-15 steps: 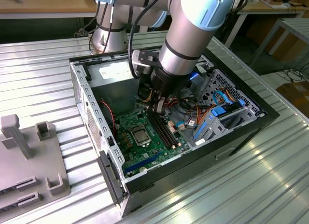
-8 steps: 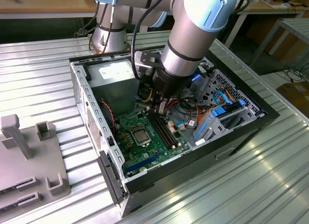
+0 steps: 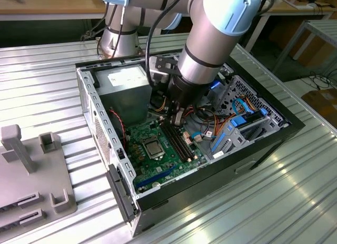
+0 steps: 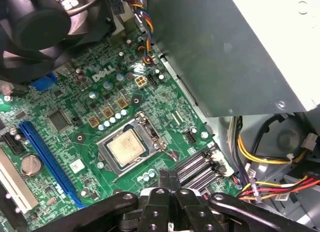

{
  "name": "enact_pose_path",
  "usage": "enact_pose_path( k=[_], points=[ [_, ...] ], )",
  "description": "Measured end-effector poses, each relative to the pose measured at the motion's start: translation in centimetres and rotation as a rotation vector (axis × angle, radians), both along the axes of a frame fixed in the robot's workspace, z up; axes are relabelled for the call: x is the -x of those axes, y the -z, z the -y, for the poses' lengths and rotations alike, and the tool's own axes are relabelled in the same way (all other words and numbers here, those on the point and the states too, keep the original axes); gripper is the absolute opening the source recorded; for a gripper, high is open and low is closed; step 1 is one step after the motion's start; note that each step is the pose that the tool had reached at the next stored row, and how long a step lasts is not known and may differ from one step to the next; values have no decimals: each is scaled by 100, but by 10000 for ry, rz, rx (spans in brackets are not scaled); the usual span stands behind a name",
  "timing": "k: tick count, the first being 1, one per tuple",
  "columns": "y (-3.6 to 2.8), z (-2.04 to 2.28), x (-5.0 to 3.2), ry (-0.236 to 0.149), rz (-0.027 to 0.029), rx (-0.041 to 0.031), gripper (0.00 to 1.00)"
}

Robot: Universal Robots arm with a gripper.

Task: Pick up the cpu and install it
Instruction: 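Close the cpu cover, then install the first cpu locking lever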

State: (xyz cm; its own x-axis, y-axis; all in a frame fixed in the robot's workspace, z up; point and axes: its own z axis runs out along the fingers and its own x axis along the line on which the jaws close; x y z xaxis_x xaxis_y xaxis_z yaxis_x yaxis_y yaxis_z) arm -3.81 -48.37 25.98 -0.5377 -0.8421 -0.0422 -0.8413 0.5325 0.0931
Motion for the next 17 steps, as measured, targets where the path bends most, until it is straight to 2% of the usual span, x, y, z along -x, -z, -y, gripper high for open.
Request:
enact_pose_path(
  k=[3, 17],
  points=[
    [1, 20, 90, -5, 0, -2, 11],
    [1, 21, 92, -18, 0, -1, 11]
  ],
)
